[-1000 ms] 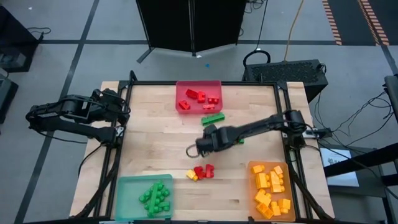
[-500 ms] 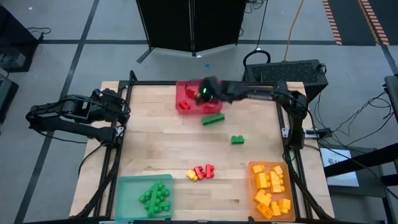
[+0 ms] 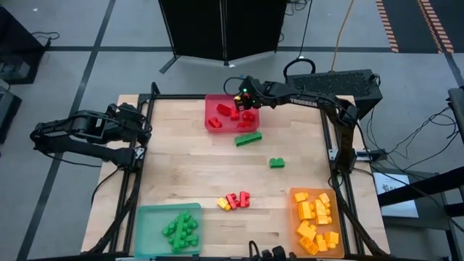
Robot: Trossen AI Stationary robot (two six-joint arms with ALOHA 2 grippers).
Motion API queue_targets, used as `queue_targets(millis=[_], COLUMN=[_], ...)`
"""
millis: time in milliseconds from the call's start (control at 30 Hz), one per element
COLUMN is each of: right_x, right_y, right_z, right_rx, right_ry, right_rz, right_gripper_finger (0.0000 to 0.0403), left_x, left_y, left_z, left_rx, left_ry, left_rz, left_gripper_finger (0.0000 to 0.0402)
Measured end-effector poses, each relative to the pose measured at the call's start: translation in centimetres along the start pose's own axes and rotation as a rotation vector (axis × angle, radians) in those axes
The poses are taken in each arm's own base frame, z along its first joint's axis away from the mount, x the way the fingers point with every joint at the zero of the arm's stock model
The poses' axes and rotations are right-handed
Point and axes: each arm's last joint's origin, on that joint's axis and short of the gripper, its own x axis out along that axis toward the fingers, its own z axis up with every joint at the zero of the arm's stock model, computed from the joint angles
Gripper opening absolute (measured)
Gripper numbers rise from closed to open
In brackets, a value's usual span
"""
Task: Sort blocks
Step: Put the red game piece into the red bin
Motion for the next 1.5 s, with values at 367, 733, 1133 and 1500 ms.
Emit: queue_targets(millis=[367, 733, 1133, 1500], right_x=[0.4, -8.7, -14.6, -12.5], right_y=[0.7, 7.2, 12.4, 13.9], right_z=[-0.7, -8.3, -24.0, -29.1], right_rx=[-0.039, -0.664, -1.587, -1.856], right_ry=[0.082, 0.269, 0.216, 0.180], right_rz=[0.086, 0.501, 0.676, 0.680], right_gripper_finger=[0.0263, 0.0266, 0.0267, 0.0268], left_x=[0.0, 0.0, 0.0, 0.0], left_y=[0.0, 0.0, 0.0, 0.0], left_z=[0.0, 0.0, 0.0, 0.0], left_rx=[-0.002, -0.003, -0.008, -0.010], left_ry=[0.001, 0.001, -0.001, -0.001], left_rz=[0.000, 0.000, -0.002, -0.002], left_gripper_finger=[0.0059, 0.0059, 0.0059, 0.0059])
